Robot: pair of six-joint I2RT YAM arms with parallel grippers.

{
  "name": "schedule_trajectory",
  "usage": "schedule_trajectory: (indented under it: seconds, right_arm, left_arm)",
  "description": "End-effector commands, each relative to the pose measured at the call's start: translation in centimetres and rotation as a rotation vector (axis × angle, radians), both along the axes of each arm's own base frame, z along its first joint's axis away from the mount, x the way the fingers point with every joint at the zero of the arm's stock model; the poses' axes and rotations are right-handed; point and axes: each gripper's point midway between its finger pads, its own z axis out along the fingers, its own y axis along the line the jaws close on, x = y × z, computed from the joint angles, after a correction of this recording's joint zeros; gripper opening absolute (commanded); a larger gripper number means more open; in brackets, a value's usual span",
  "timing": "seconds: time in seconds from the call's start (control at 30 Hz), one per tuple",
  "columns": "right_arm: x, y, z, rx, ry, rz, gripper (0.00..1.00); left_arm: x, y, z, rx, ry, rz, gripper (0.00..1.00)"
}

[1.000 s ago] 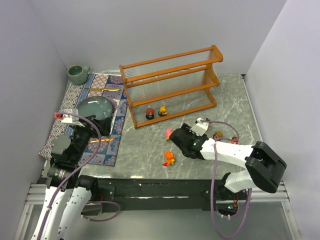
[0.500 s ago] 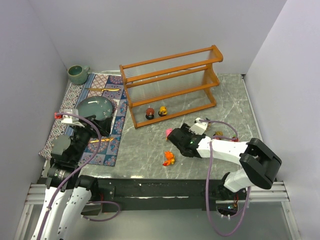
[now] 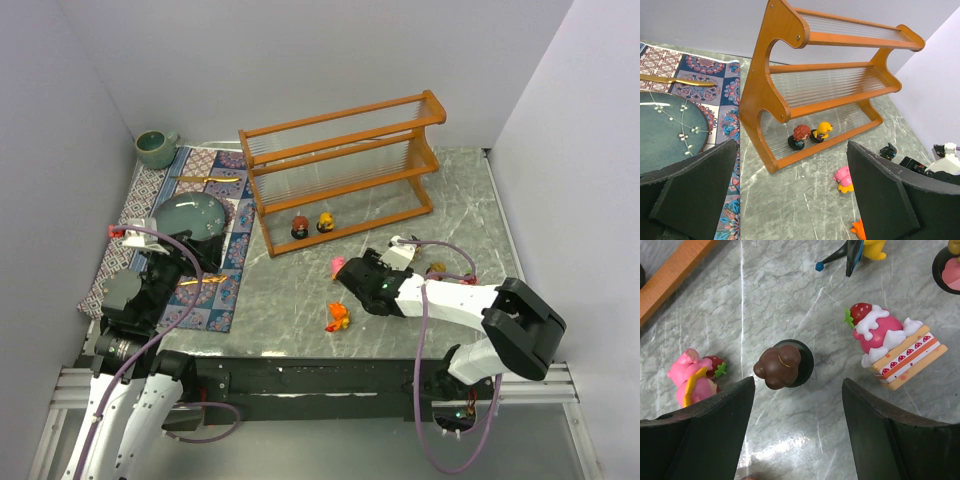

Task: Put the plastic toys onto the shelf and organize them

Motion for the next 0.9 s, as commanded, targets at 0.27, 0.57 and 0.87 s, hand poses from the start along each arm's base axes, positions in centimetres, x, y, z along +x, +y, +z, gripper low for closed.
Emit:
schedule_trajectory:
  seconds: [0.27, 0.57, 0.87]
  right_arm:
    - [-0.2, -1.8, 1.1, -0.032, -0.057, -0.024, 0.77]
    - [-0.7, -2.3, 0.9, -0.04, -0.048, -0.02, 0.77]
    - [-1.4, -2.9, 1.2, -0.036, -0.047, 0.01, 0.77]
  left_arm:
    - [0.0, -0.2, 0.8, 0.005, -0.031, -0.015, 0.97]
    - [-0.1, -0.2, 0.8, 0.005, -0.032, -0.013, 0.97]
    - [0.0, -0.2, 0.7, 0.006, -0.029, -0.015, 0.97]
